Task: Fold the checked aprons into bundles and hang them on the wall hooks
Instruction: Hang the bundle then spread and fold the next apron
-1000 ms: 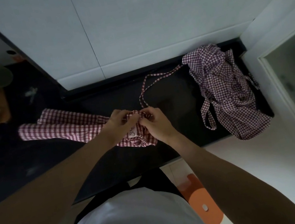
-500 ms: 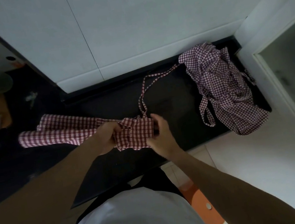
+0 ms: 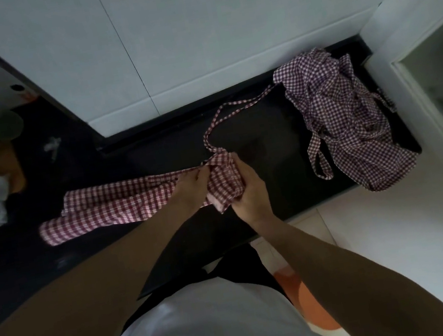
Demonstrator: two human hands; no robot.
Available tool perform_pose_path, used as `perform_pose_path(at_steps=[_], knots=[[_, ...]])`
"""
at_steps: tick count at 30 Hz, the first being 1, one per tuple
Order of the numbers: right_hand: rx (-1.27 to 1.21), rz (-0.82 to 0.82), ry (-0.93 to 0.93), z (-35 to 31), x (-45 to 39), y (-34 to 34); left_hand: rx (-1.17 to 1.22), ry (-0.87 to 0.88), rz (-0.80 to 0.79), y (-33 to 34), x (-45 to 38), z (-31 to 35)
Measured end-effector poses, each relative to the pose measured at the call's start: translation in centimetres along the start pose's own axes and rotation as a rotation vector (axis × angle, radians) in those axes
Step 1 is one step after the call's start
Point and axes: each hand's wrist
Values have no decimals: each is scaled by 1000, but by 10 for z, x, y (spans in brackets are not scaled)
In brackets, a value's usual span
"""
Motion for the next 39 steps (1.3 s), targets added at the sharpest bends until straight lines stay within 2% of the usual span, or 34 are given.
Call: perform_pose_path(at_steps=[2,4,7,10,15,17,21,23,25,28,31,36,39], knots=[[-33,64,60,-1,-8,-8,-56,119,55,-1,1,-4],[16,100,25,2,-11,-14,-110,160,78,0,-3,-5],[255,-18,-135,0,-9,-18,-176,126,81,2,-8,1],[460,-49,-235,-2,-14,-18,-80,93,74,6,-10,7],[361,23,-176,3,-27,-24,138,109,72,4,-3,12],[282,75,-151,6,-32,-28,-52,141,68,1,-1,10],[128,123,-150,16,-44,-44,-770,74,237,-9,5,-4],[67,130,-138,23,-51,-56,-941,8,232,-12,5,-16],[-2,122,-98,32,-58,-67,-933,-6,228,-13,3,-26],[-97,106,-53,44,-65,-81,-945,94,277,-11,-5,-36],[-156,122,-27,54,-70,-95,-907,174,231,-18,-15,-40],[-82,111,-122,64,-75,-103,-976,199,207,-33,-27,-32],[128,52,-263,60,-81,-98,-962,161,161,-28,-31,-31]])
Point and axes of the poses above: each hand's wrist, its own x-axis away from the middle knuckle, its own y-axis out of the palm, z = x × y, and after that the axes turned 5 degrees about -z, right-handed
